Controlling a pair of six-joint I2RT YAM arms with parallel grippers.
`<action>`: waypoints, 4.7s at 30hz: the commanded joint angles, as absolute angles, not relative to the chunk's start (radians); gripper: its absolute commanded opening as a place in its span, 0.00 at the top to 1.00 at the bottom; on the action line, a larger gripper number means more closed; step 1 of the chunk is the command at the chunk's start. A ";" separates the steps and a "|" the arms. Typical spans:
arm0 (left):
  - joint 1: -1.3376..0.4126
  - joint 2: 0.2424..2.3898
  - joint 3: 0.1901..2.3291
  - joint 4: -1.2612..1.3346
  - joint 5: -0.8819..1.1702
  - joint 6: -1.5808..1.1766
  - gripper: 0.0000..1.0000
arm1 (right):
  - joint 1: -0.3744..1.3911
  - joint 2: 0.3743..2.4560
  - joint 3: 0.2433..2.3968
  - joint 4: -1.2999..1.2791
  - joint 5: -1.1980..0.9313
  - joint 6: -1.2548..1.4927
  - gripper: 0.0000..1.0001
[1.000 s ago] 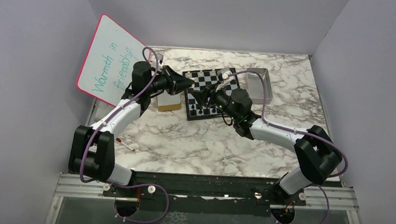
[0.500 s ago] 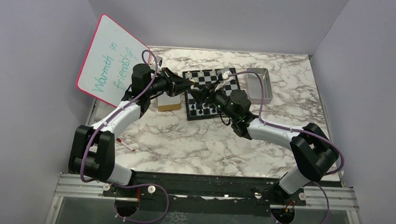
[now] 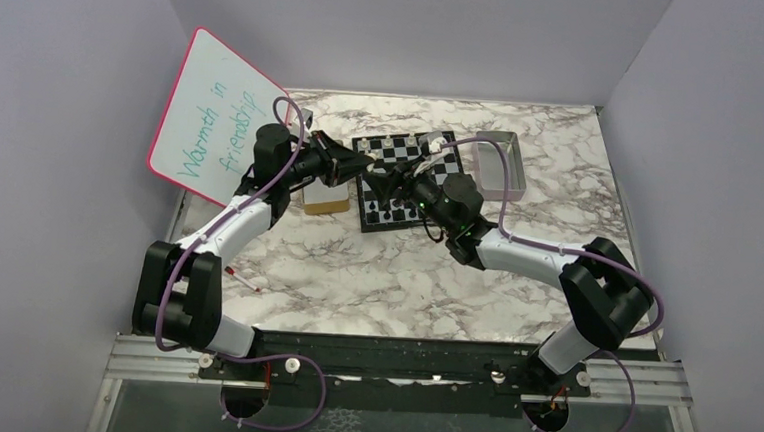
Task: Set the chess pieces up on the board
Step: Place the chess piece on the chessboard.
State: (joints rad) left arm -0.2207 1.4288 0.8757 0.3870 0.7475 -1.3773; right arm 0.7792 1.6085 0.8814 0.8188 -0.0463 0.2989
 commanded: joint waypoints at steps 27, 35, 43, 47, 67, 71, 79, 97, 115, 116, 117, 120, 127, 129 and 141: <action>-0.221 1.405 0.831 0.433 0.704 -1.406 0.86 | 0.794 1.612 0.908 0.872 -0.041 0.260 0.40; -0.221 1.404 0.836 0.433 0.703 -1.411 0.86 | 0.799 1.614 0.915 0.862 -0.046 0.240 0.41; -0.221 1.391 0.831 0.433 0.698 -1.417 0.86 | 0.801 1.649 0.962 0.831 -0.017 0.237 0.51; -0.222 1.391 0.830 0.434 0.702 -1.420 0.86 | 0.802 1.663 0.975 0.827 -0.006 0.235 0.55; -0.234 1.359 0.778 0.433 0.694 -1.397 0.64 | 0.805 1.617 0.992 0.718 0.120 0.222 0.99; -0.235 1.355 0.761 0.434 0.697 -1.365 0.55 | 0.800 1.578 1.003 0.602 0.157 0.177 0.99; -0.233 1.329 0.813 0.269 0.703 -1.087 0.52 | 0.717 1.540 1.142 0.152 0.113 0.102 0.99; -0.266 1.024 0.761 -0.044 0.591 -0.120 0.52 | 0.523 1.909 1.728 -0.670 -0.026 0.051 0.96; -0.305 0.937 0.672 -0.058 0.523 -0.024 0.52 | 0.519 2.341 2.160 -0.851 -0.069 0.045 0.88; -0.305 0.934 0.672 -0.059 0.521 -0.023 0.52 | 0.519 2.354 2.171 -0.850 -0.068 0.045 0.88; -0.305 0.931 0.672 -0.058 0.519 -0.023 0.52 | 0.520 2.365 2.180 -0.850 -0.067 0.045 0.87; -0.305 0.928 0.671 -0.060 0.512 -0.023 0.52 | 0.520 2.403 2.223 -0.858 -0.072 0.040 0.82; -0.310 0.943 0.672 -0.059 0.524 -0.029 0.52 | 0.518 2.441 2.290 -0.853 -0.063 0.015 0.68; -0.310 0.939 0.672 -0.058 0.522 -0.028 0.52 | 0.519 2.439 2.291 -0.842 -0.055 0.009 0.63; -0.317 0.925 0.670 -0.060 0.498 -0.039 0.51 | 0.518 2.334 2.132 -0.659 -0.013 -0.042 0.58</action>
State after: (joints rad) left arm -0.3099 0.9459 0.6685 -0.0624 0.5278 -0.0422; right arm 0.5179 2.4001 2.1769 -0.7547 -0.0387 -0.0235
